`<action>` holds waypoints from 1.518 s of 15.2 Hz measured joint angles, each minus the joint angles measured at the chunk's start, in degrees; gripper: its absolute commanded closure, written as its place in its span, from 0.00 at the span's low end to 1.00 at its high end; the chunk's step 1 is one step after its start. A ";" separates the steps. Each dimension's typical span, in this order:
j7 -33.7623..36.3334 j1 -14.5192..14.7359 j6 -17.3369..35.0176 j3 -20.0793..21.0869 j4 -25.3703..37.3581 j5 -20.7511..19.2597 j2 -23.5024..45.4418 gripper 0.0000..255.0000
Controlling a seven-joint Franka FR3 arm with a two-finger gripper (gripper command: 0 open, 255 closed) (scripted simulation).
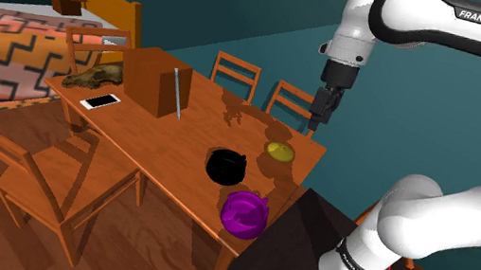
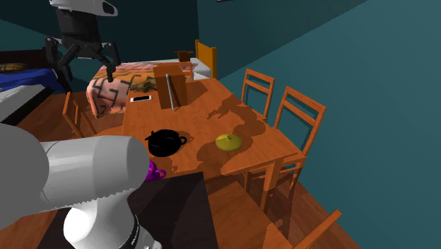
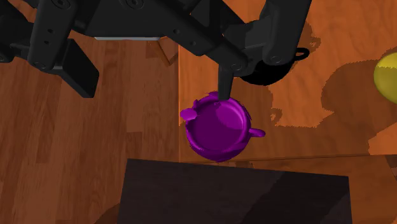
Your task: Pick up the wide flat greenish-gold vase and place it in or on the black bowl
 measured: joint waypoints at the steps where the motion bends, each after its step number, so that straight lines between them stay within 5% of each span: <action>1: 0.00 0.00 0.00 0.00 0.00 0.00 0.00 0.00; 13: -11.37 -4.10 15.88 -8.75 -4.12 -7.11 12.65 0.00; 23: -21.39 -6.59 29.46 -16.12 0.15 -9.05 30.65 0.00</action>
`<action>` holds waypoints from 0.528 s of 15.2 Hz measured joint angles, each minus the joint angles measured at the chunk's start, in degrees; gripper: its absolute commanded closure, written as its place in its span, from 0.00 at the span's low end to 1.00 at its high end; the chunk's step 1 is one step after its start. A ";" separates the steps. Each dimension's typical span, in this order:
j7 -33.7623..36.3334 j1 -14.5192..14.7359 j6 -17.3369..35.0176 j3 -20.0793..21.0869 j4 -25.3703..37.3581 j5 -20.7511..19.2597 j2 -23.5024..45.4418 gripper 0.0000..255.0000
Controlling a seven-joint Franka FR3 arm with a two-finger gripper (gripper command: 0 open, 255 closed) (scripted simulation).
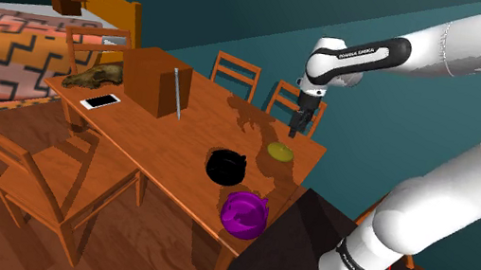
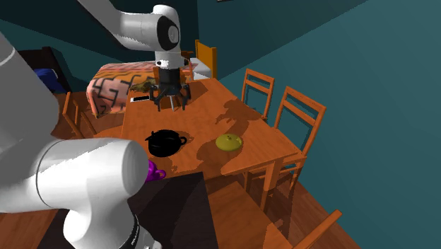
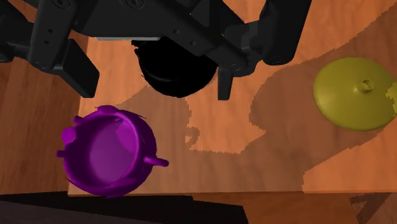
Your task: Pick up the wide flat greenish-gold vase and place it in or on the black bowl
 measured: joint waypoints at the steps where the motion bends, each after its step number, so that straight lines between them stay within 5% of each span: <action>1: -1.10 -0.20 1.31 -0.67 0.79 0.21 2.12 0.00; 8: -8.63 -1.82 8.17 -3.71 8.72 3.84 17.41 0.00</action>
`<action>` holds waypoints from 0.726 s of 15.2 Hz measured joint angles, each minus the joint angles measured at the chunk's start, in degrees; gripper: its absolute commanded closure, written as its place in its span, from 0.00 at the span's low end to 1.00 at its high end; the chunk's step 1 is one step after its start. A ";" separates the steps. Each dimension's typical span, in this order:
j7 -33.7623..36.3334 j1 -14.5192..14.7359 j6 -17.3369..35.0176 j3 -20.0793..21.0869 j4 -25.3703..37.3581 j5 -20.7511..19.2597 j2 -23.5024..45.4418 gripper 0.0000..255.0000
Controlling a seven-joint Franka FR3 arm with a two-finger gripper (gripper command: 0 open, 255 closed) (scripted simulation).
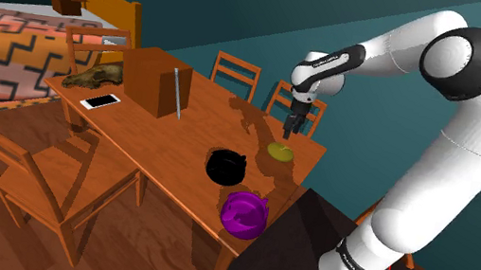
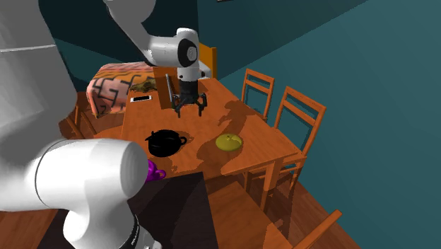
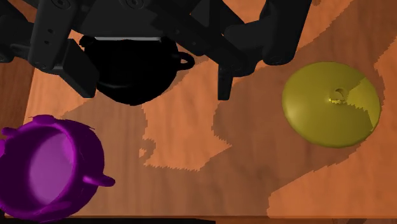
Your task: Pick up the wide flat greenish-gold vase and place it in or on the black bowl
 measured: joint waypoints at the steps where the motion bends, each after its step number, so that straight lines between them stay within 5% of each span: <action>1: -1.19 -0.38 0.67 -0.18 1.89 0.93 2.68 0.00; 11: -11.33 -7.29 4.00 0.06 19.22 7.81 24.36 0.00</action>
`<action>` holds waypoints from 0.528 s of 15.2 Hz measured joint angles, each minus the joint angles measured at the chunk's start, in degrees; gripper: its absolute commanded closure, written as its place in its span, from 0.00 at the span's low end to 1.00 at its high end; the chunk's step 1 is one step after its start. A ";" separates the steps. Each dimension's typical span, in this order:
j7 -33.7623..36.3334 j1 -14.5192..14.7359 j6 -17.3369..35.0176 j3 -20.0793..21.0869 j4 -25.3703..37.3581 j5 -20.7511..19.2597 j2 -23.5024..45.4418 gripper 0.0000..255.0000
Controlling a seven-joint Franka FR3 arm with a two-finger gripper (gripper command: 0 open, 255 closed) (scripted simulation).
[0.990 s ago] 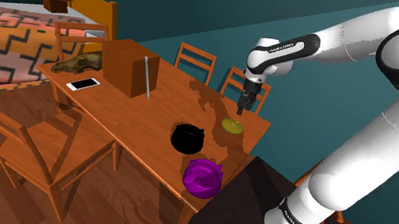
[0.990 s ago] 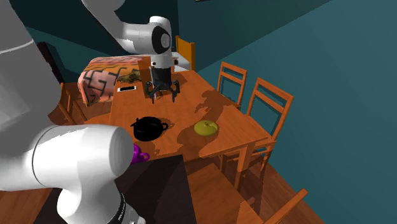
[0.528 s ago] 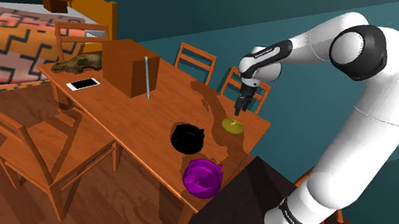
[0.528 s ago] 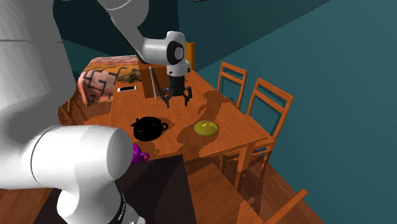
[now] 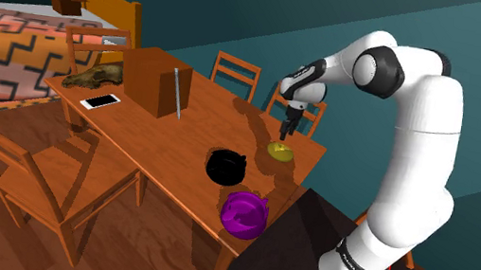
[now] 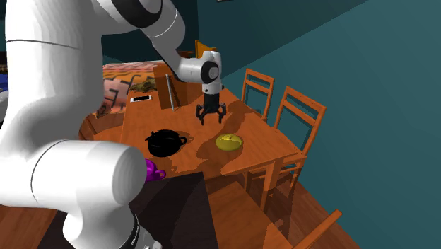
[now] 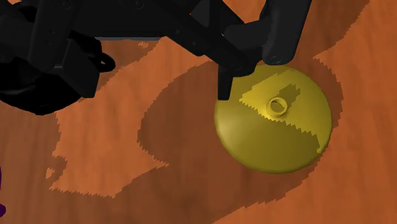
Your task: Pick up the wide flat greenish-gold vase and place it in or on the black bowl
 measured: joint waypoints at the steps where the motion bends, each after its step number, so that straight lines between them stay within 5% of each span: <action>1: -0.66 -0.78 -0.09 0.19 2.08 0.47 2.03 0.00; 8: -3.86 -6.89 -2.49 2.01 20.95 3.06 18.38 0.00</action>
